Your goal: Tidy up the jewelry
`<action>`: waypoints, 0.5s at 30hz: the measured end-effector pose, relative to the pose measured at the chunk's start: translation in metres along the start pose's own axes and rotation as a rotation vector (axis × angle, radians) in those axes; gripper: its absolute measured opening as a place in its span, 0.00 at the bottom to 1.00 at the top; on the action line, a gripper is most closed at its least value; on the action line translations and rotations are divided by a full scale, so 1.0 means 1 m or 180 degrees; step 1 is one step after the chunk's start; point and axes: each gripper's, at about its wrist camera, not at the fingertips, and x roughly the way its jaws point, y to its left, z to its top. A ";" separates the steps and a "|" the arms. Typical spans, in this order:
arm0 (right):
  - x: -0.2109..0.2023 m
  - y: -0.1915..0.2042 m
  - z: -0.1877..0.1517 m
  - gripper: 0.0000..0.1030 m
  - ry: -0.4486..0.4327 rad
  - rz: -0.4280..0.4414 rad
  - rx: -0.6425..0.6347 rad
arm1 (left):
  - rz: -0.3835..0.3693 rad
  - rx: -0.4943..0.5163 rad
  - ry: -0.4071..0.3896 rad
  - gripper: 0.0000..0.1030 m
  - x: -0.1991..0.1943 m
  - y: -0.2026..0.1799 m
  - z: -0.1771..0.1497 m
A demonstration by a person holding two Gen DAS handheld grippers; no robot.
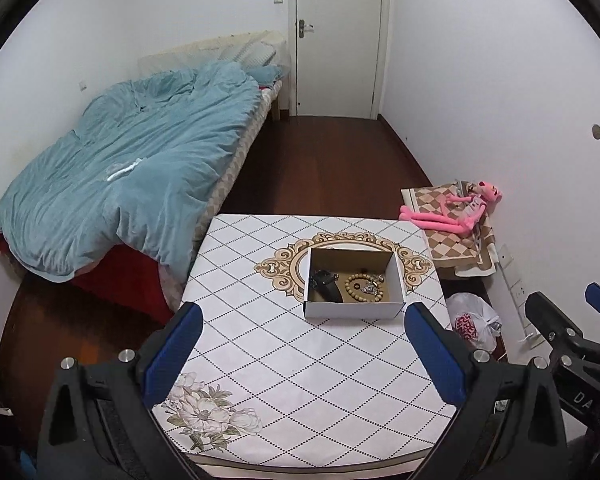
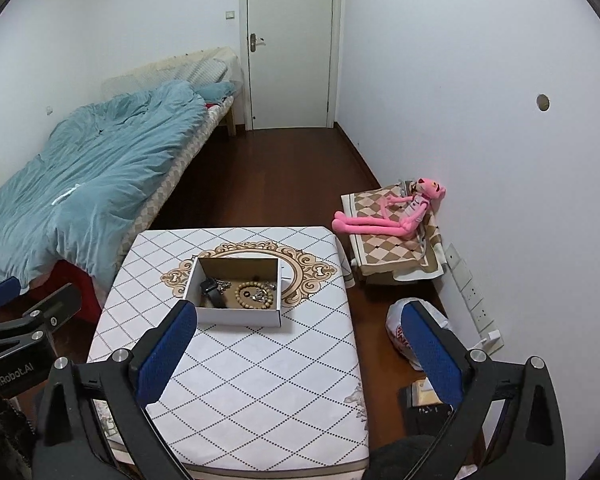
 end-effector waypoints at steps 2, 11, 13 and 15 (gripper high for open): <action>0.009 -0.002 0.004 1.00 0.0037 -0.0007 0.0016 | 0.0018 0.0009 0.0025 1.00 0.005 -0.002 0.003; 0.047 -0.001 0.023 1.00 0.0171 -0.0034 -0.0009 | 0.0068 0.0040 0.0159 1.00 0.029 -0.006 0.021; 0.055 0.000 0.027 1.00 0.0210 -0.0032 -0.0012 | 0.0063 0.0060 0.0192 1.00 0.034 -0.008 0.025; 0.063 0.000 0.030 1.00 0.0249 -0.0018 -0.0018 | 0.0084 0.0070 0.0217 1.00 0.039 -0.009 0.028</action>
